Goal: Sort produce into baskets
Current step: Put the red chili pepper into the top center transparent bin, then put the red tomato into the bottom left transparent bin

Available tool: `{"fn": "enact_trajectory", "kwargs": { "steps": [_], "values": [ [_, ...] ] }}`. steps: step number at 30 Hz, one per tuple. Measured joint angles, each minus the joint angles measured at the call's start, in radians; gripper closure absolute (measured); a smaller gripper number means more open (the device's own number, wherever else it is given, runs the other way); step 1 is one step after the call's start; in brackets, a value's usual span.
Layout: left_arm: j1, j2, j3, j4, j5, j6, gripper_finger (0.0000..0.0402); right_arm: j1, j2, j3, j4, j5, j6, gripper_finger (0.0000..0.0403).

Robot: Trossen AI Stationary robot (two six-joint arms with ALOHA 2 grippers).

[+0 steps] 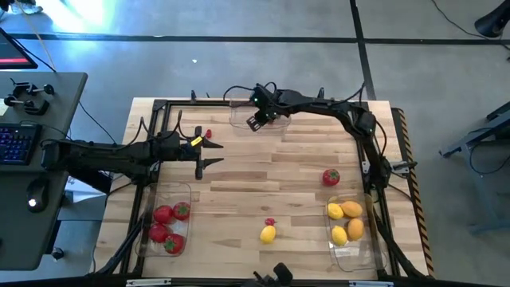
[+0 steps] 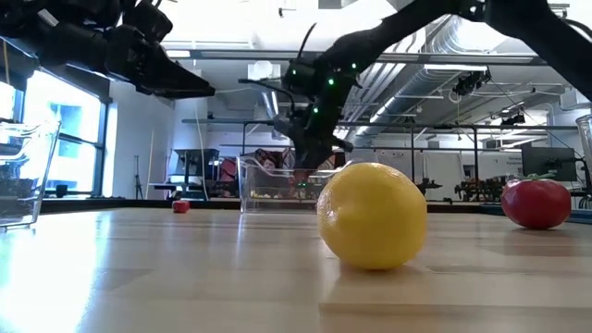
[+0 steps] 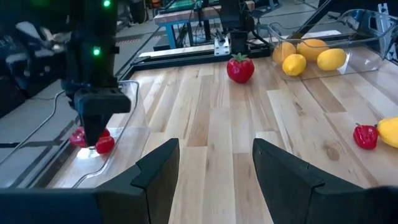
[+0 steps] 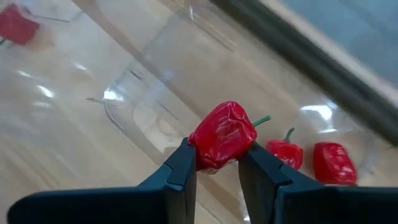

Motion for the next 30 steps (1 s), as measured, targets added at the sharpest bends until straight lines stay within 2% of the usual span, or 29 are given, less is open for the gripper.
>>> {"fn": "enact_trajectory", "kwargs": {
  "steps": [12, 25, 30],
  "values": [
    [0.0, 0.0, 0.0, 0.0, 0.0, 0.0, 0.0212, -0.03, 0.054, 0.0, -0.034, -0.025, 0.004, 0.0321],
    [0.0, 0.0, 0.0, -0.017, -0.026, 0.001, 0.0212, -0.034, 0.062, 0.0, -0.054, 0.001, -0.077, 0.021],
    [0.0, 0.0, 0.0, -0.019, -0.027, 0.0, 0.0224, -0.008, 0.038, 0.0, -0.081, 0.016, -0.134, 0.0229]
  ]
}}
